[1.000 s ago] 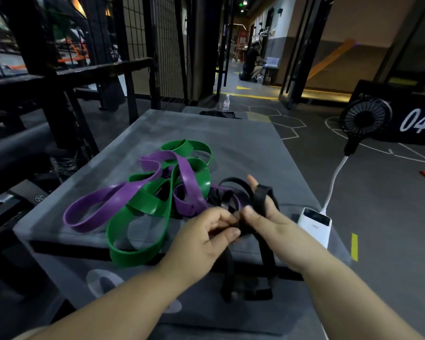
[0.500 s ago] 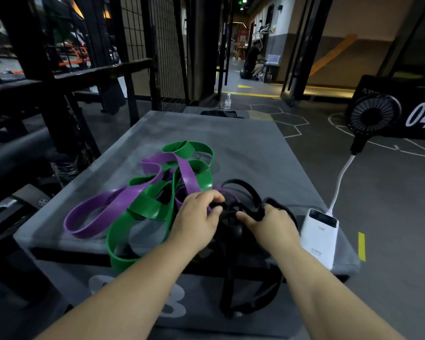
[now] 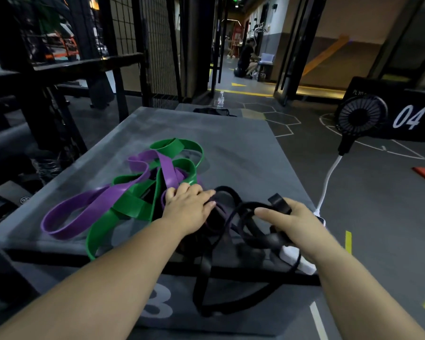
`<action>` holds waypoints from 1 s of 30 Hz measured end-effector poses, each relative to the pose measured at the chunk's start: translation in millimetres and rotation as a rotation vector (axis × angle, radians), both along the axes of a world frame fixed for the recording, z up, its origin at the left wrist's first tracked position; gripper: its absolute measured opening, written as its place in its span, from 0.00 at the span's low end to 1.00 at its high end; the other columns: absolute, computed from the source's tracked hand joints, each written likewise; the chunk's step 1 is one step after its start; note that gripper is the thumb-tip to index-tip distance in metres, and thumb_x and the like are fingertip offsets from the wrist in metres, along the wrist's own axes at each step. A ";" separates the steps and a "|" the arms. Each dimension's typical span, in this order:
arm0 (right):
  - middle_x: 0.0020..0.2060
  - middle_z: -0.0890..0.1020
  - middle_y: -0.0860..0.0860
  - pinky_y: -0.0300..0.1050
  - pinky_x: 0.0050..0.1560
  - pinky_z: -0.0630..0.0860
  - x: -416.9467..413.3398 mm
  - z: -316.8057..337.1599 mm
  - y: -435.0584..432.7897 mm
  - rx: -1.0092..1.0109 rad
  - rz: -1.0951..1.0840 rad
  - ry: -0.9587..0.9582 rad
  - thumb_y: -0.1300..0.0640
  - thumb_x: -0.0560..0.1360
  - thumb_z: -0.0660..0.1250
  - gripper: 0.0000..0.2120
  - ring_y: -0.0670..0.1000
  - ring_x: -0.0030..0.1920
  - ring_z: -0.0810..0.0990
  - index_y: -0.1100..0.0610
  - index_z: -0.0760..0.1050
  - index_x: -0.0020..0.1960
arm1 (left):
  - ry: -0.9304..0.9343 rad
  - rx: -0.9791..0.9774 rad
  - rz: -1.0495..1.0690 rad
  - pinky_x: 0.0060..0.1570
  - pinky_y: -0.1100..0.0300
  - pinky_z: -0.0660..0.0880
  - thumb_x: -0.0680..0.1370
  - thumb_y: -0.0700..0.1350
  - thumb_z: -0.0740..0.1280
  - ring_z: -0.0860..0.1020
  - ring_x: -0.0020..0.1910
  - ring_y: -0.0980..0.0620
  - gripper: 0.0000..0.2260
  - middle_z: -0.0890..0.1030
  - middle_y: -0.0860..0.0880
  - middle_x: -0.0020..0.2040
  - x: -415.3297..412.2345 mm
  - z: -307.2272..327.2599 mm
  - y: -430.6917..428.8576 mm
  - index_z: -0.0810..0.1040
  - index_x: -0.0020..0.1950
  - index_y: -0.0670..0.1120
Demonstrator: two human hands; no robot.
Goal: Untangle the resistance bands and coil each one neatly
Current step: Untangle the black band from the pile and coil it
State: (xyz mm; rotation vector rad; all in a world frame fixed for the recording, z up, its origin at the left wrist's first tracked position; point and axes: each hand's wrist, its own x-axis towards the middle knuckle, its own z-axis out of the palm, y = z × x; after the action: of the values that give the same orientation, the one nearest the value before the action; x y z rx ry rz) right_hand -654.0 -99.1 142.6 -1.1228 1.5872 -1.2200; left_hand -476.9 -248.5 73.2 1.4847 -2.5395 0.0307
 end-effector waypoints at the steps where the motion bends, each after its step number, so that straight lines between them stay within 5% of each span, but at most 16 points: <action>1: 0.25 0.77 0.48 0.38 0.29 0.70 -5.4 3.2 5.7 0.027 0.049 0.010 0.54 0.68 0.76 0.10 0.47 0.26 0.74 0.57 0.76 0.37 | 0.006 0.013 0.001 0.61 0.49 0.57 0.81 0.62 0.50 0.61 0.66 0.51 0.18 0.69 0.56 0.64 0.4 1.8 0.7 0.68 0.68 0.63; 5: 0.36 0.78 0.58 0.51 0.44 0.69 -23.0 0.3 19.3 0.123 0.259 -0.008 0.45 0.55 0.83 0.20 0.56 0.38 0.75 0.54 0.81 0.39 | 0.032 0.026 0.003 0.61 0.51 0.56 0.80 0.62 0.52 0.62 0.65 0.52 0.16 0.70 0.58 0.62 -0.8 2.7 8.8 0.75 0.61 0.63; 7: 0.31 0.77 0.56 0.46 0.39 0.71 -28.8 2.9 26.4 0.119 0.379 -0.040 0.49 0.57 0.81 0.15 0.53 0.33 0.75 0.56 0.80 0.35 | 0.028 0.024 0.015 0.63 0.50 0.55 0.81 0.61 0.52 0.60 0.67 0.52 0.16 0.68 0.59 0.66 -0.4 0.6 12.8 0.75 0.62 0.63; 10: 0.27 0.71 0.56 0.39 0.30 0.67 -42.6 14.8 39.3 0.086 0.535 -0.101 0.50 0.60 0.81 0.21 0.52 0.26 0.70 0.65 0.76 0.34 | 0.022 0.072 0.032 0.67 0.48 0.54 0.81 0.61 0.52 0.58 0.70 0.51 0.16 0.65 0.59 0.71 2.0 2.7 13.6 0.74 0.63 0.63; 13: 0.28 0.73 0.58 0.42 0.32 0.62 -54.3 29.3 54.8 0.059 0.646 -0.122 0.49 0.61 0.81 0.23 0.55 0.28 0.69 0.67 0.75 0.35 | 0.007 0.109 0.031 0.69 0.48 0.52 0.81 0.60 0.53 0.58 0.71 0.51 0.17 0.63 0.58 0.74 0.3 6.5 13.9 0.72 0.66 0.62; 17: 0.28 0.75 0.53 0.37 0.29 0.69 -60.0 37.3 67.6 0.041 0.711 -0.214 0.52 0.61 0.81 0.17 0.49 0.27 0.72 0.62 0.77 0.35 | 0.137 0.164 0.026 0.70 0.49 0.53 0.81 0.59 0.55 0.58 0.72 0.52 0.17 0.64 0.59 0.74 -2.7 13.5 24.5 0.69 0.69 0.60; 21: 0.30 0.72 0.56 0.40 0.32 0.66 -52.0 30.7 65.8 0.054 0.724 -0.167 0.50 0.61 0.81 0.18 0.53 0.31 0.70 0.60 0.77 0.37 | 0.354 0.093 -0.131 0.65 0.60 0.57 0.78 0.61 0.57 0.65 0.68 0.55 0.18 0.72 0.60 0.67 -10.3 17.7 63.1 0.76 0.63 0.57; 25: 0.32 0.75 0.56 0.41 0.32 0.68 -33.1 26.0 61.3 0.054 0.776 -0.122 0.47 0.60 0.81 0.18 0.52 0.32 0.71 0.57 0.81 0.40 | 0.792 0.510 -0.428 0.58 0.77 0.62 0.80 0.57 0.57 0.71 0.58 0.70 0.17 0.77 0.58 0.58 -9.4 35.3 119.9 0.76 0.62 0.51; 27: 0.33 0.79 0.50 0.37 0.31 0.71 -22.6 28.4 61.9 0.025 0.888 -0.244 0.53 0.64 0.78 0.10 0.48 0.31 0.75 0.56 0.80 0.41 | 0.799 0.795 -0.476 0.61 0.72 0.67 0.82 0.52 0.55 0.74 0.56 0.67 0.14 0.79 0.57 0.55 -8.4 34.0 137.6 0.74 0.61 0.49; 30: 0.34 0.80 0.48 0.37 0.35 0.74 -14.6 32.5 63.5 -0.001 0.951 -0.375 0.57 0.66 0.76 0.07 0.46 0.33 0.78 0.55 0.80 0.42 | 0.813 1.085 -0.279 0.60 0.63 0.73 0.83 0.38 0.56 0.78 0.42 0.69 0.11 0.82 0.62 0.38 4.6 1.1 136.1 0.77 0.49 0.47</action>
State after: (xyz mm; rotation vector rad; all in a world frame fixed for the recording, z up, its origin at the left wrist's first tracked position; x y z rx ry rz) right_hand -668.6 -35.5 175.2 -1.3168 0.6102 -0.7063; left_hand -472.3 -112.4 74.3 0.9484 -1.9945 -1.7907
